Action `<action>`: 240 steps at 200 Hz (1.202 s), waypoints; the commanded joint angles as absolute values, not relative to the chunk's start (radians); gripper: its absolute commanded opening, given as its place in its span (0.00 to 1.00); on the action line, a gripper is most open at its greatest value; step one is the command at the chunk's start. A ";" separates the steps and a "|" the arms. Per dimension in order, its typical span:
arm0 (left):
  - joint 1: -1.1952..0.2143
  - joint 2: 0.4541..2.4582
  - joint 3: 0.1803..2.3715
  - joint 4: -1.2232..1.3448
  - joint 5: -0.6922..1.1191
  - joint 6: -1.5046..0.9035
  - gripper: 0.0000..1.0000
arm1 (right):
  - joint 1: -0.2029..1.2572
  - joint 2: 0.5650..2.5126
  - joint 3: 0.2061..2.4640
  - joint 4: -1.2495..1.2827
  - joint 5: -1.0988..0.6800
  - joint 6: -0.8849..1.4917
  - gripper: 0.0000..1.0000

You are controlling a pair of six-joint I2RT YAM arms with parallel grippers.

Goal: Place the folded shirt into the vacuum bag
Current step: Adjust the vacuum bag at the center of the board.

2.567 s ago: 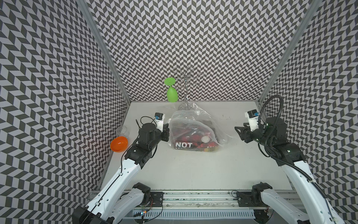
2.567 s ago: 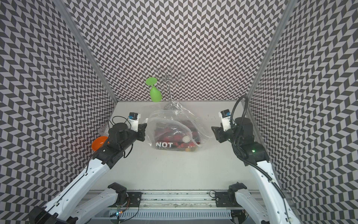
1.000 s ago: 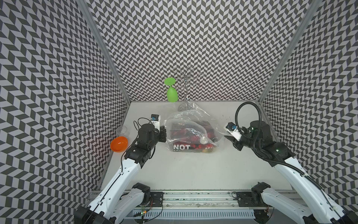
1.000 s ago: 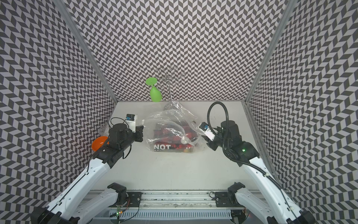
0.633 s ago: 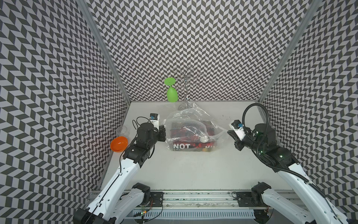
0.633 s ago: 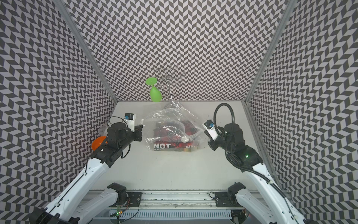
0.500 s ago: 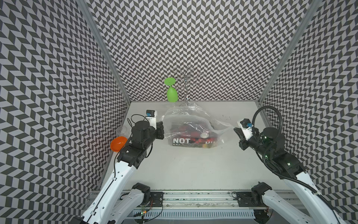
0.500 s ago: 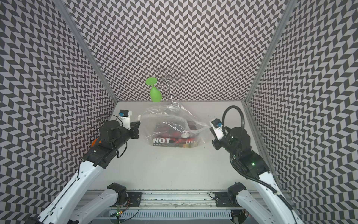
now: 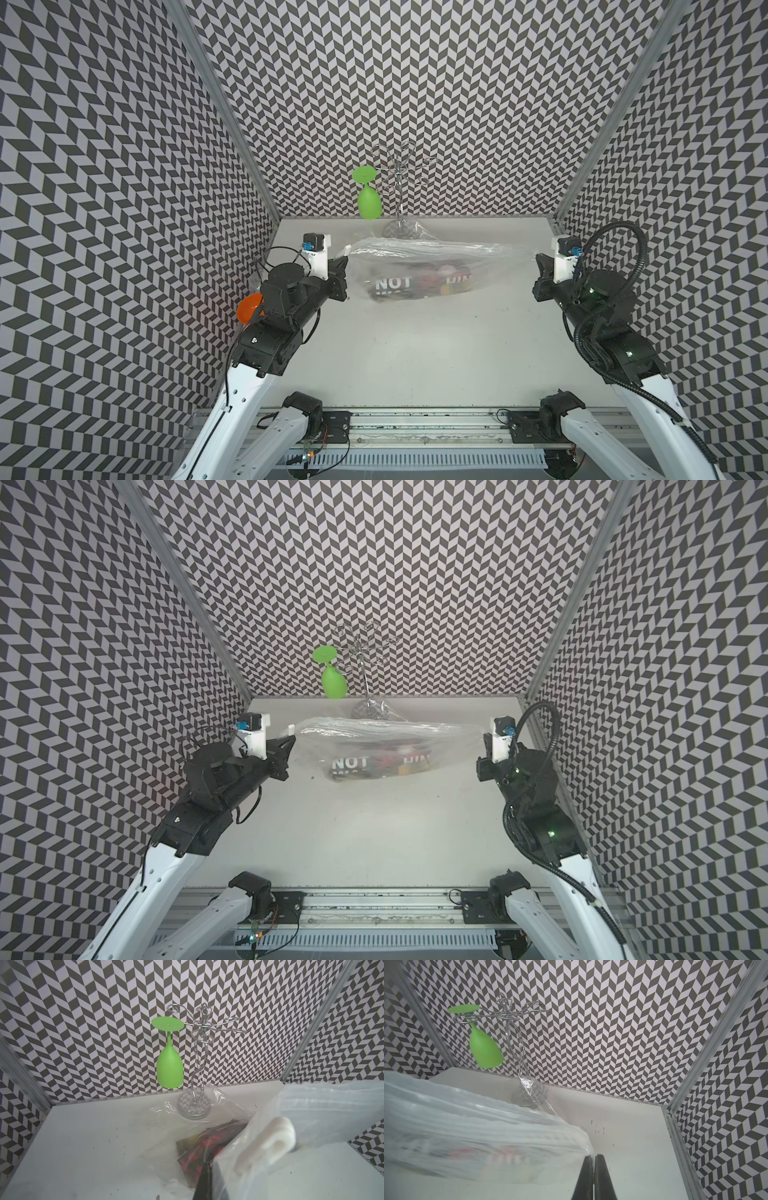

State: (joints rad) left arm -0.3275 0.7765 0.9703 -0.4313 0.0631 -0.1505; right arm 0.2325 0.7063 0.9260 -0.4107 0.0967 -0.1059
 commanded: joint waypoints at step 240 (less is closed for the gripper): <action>-0.322 0.829 0.896 -0.303 0.302 -0.237 0.00 | 0.318 0.929 1.276 -0.658 -0.308 -0.026 0.37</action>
